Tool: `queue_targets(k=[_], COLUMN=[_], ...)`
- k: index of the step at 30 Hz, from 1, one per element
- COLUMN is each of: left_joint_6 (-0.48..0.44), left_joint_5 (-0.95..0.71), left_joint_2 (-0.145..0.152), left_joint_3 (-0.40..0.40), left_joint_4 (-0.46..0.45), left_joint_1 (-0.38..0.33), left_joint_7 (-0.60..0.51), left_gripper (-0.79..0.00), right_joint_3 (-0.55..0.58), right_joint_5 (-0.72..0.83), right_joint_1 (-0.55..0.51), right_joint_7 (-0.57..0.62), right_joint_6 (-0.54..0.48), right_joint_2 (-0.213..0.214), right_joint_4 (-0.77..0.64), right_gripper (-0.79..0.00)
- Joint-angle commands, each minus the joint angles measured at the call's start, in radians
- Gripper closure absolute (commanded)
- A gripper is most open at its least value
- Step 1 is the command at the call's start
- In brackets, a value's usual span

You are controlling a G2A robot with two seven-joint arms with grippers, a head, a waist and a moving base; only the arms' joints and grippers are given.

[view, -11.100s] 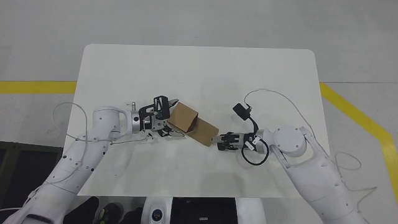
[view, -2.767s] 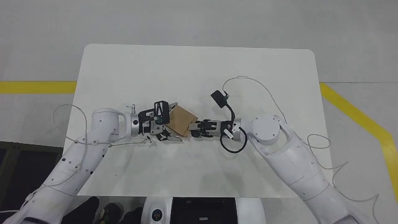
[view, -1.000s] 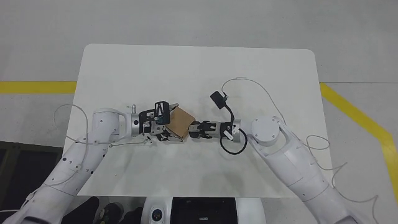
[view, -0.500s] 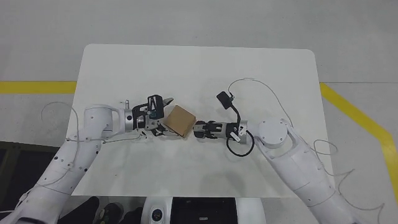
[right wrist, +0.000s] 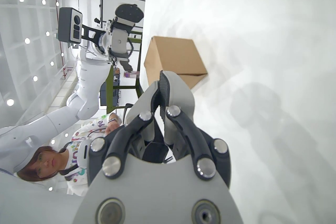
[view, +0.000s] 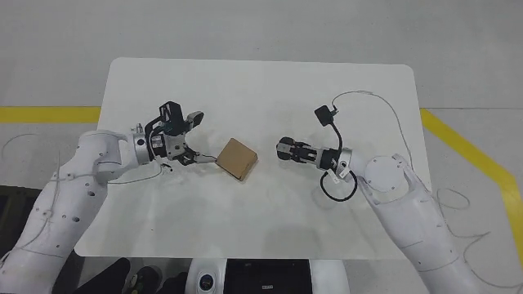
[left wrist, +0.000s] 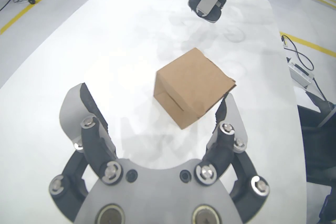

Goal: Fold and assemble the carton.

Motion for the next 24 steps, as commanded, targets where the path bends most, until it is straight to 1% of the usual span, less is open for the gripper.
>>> queue_targets(k=[1,5,6,7,8,9,10,13,20,24], left_joint_6=[0.055,0.142,0.157,0.169,0.18,0.191,0.199,0.211,0.239,0.251], left_joint_5=[-0.064,-0.11,-0.116,-0.118,-0.118,-0.115,-0.102,-0.071,-0.052,-0.036], left_joint_2=[-0.002,-0.007,-0.008,-0.01,-0.011,-0.013,-0.014,-0.018,-0.029,-0.038], left_joint_3=[-0.006,-0.013,-0.013,-0.013,-0.013,-0.013,-0.013,-0.007,-0.001,0.01], left_joint_4=[-0.001,0.004,0.007,0.011,0.014,0.019,0.022,0.046,0.122,0.173], left_joint_1=[-0.015,-0.045,-0.052,-0.059,-0.066,-0.074,-0.082,-0.104,-0.173,-0.224], left_joint_7=[-0.056,-0.106,-0.111,-0.116,-0.119,-0.121,-0.121,-0.107,-0.095,-0.09], left_gripper=[-0.785,-0.785,-0.785,-0.785,-0.785,-0.785,-0.785,-0.785,-0.785,-0.785], right_joint_3=[0.026,0.075,0.087,0.1,0.112,0.122,0.133,0.159,0.213,0.235], right_joint_5=[-0.02,-0.083,-0.102,-0.12,-0.139,-0.146,-0.157,-0.214,-0.329,-0.359], right_joint_1=[0.005,0.026,0.03,0.034,0.036,0.037,0.039,0.044,0.047,0.059], right_joint_7=[-0.03,-0.091,-0.109,-0.129,-0.147,-0.162,-0.177,-0.211,-0.309,-0.323], right_joint_6=[-0.038,-0.113,-0.129,-0.146,-0.16,-0.171,-0.183,-0.21,-0.231,-0.251], right_joint_2=[0.004,0.012,0.014,0.016,0.018,0.019,0.021,0.026,0.036,0.041], right_joint_4=[0.027,0.069,0.077,0.083,0.089,0.094,0.097,0.099,0.089,0.091], right_gripper=[0.0,-0.04,-0.068,-0.129,-0.265,-0.505,-0.785,-0.785,-0.785,-0.785])
